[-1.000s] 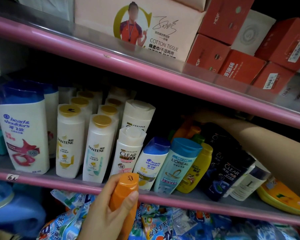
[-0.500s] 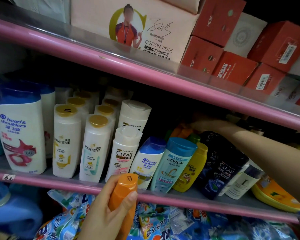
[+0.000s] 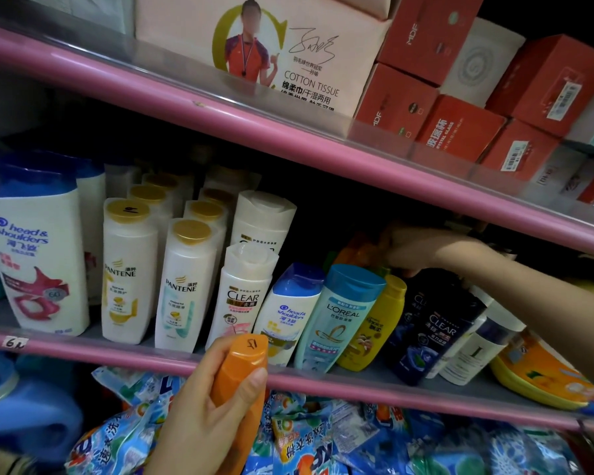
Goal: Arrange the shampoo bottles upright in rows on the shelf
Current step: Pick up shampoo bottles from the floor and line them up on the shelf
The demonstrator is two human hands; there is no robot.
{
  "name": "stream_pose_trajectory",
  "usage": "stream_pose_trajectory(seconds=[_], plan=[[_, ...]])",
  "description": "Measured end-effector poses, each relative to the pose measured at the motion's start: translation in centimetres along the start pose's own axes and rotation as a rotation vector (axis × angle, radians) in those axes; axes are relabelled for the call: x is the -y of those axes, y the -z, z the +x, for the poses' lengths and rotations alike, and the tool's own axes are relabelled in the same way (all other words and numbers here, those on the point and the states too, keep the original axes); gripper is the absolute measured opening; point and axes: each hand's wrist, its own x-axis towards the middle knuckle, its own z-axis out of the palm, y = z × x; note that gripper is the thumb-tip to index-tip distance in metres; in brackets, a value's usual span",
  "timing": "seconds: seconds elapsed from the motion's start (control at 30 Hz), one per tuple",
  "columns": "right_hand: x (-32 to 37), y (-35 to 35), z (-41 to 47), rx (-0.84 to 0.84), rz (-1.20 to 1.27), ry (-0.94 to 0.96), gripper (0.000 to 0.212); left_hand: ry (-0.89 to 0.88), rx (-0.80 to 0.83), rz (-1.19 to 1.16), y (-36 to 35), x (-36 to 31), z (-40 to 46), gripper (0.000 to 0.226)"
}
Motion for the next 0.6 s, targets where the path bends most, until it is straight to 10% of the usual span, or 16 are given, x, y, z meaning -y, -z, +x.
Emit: stream_pose_trajectory(seconds=[0.2,0.6], plan=[[-1.0,-0.8,0.3,-0.034,-0.054,0.021,0.004,0.038,0.003,-0.020,0.0,0.9,0.2,0.035],[-2.1,-1.2,1.2,-0.139,-0.015,0.034,0.046,0.046,-0.002,0.009,0.1,1.4,0.7,0.035]])
